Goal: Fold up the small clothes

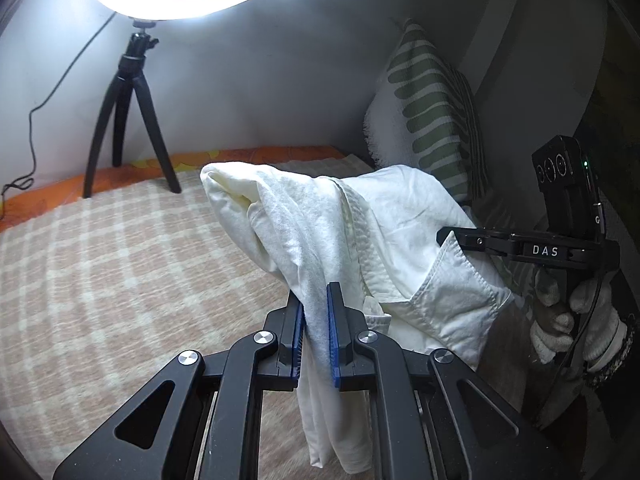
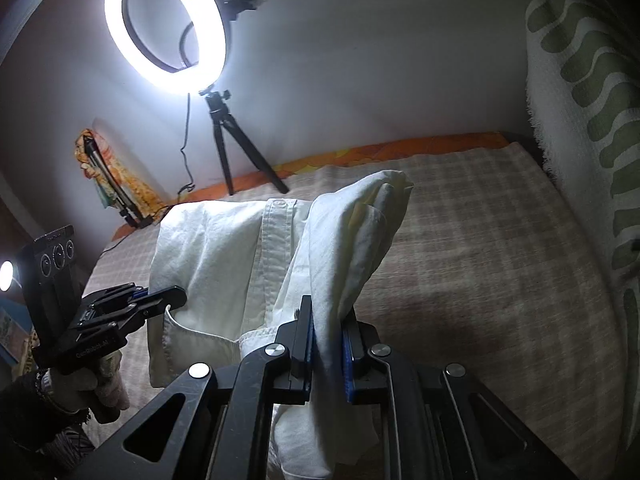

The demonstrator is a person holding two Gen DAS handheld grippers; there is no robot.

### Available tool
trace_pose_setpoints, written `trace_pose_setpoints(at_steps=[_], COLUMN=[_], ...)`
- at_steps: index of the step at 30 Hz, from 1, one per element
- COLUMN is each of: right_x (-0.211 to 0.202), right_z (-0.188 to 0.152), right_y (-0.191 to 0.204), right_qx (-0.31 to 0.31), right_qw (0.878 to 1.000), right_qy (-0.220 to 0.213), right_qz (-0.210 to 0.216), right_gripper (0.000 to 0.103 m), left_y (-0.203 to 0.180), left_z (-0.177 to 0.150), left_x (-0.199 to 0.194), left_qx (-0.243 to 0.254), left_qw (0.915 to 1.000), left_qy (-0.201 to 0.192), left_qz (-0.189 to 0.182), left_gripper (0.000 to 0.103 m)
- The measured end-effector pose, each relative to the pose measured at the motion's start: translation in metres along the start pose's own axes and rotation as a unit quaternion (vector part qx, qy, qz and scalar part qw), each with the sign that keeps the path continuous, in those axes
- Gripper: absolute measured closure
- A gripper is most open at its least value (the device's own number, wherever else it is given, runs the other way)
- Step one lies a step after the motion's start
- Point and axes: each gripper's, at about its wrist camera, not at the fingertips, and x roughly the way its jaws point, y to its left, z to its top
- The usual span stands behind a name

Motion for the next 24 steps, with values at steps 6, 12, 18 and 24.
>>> trace_pose_setpoints(at_steps=[6, 12, 18, 24], right_x=[0.009, 0.032, 0.059, 0.054], right_z=[0.01, 0.021, 0.022, 0.02], right_y=[-0.027, -0.053, -0.066, -0.071], right_qx=[0.002, -0.001, -0.018, 0.002], right_qw=[1.0, 0.998, 0.99, 0.978], right_qy=[0.007, 0.024, 0.06, 0.06], right_qz=[-0.022, -0.066, -0.127, -0.202], right_gripper=[0.094, 0.094, 0.088, 0.064], left_y=[-0.005, 0.001, 0.003, 0.021], left_z=[0.003, 0.003, 0.001, -0.001], left_x=[0.026, 0.051, 0.066, 0.047], left_qx=[-0.012, -0.024, 0.002, -0.018], left_qw=[0.9998, 0.9988, 0.9932, 0.9861], left_qy=[0.012, 0.036, 0.07, 0.077], left_qz=[0.0, 0.021, 0.092, 0.146], left_gripper=[0.094, 0.093, 0.076, 0.042])
